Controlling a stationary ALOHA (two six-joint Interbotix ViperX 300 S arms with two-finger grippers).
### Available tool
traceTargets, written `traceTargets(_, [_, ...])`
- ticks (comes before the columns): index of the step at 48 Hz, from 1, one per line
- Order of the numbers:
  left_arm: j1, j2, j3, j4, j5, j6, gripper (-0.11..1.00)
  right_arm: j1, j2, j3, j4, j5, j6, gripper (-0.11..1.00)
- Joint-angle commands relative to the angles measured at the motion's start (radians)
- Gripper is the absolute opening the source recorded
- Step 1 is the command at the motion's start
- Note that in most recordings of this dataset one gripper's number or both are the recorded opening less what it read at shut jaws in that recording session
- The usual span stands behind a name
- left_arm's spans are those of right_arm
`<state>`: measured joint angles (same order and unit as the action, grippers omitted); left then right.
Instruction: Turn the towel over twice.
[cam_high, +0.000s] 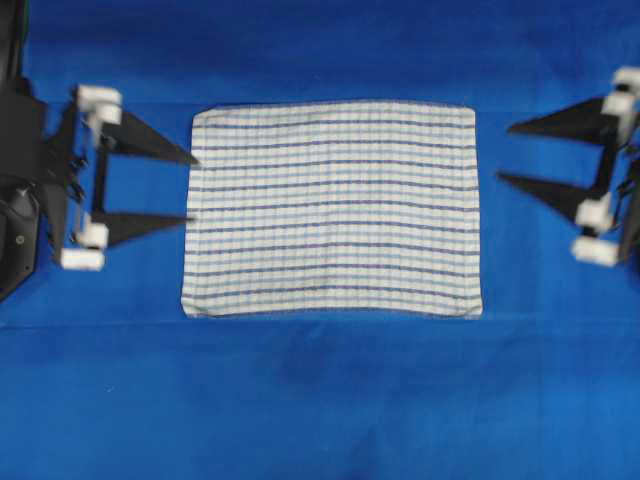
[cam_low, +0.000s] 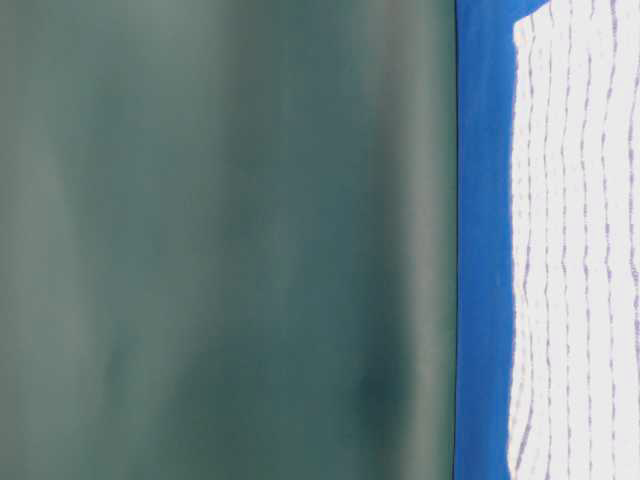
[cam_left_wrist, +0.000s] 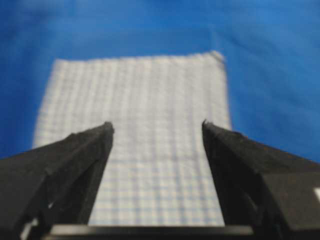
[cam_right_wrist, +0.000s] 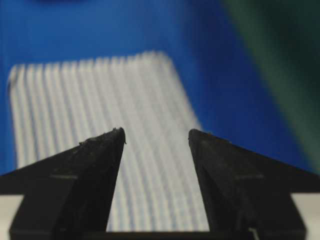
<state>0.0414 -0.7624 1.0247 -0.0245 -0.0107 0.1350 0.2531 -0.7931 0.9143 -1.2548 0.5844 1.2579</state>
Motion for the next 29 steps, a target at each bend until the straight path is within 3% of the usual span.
traceTargets(1, [0.043,-0.063,0.005,0.000,-0.015,0.017,0.66,-0.026,-0.058,0.006,-0.043,-0.015,-0.002,0.60])
traceTargets(13, [0.095,-0.158,0.069,0.000,-0.051,0.020,0.66,-0.094,-0.143,0.094,-0.041,-0.081,0.018,0.60])
traceTargets(29, [0.095,-0.158,0.075,0.000,-0.052,0.021,0.66,-0.117,-0.132,0.097,-0.032,-0.091,0.026,0.60])
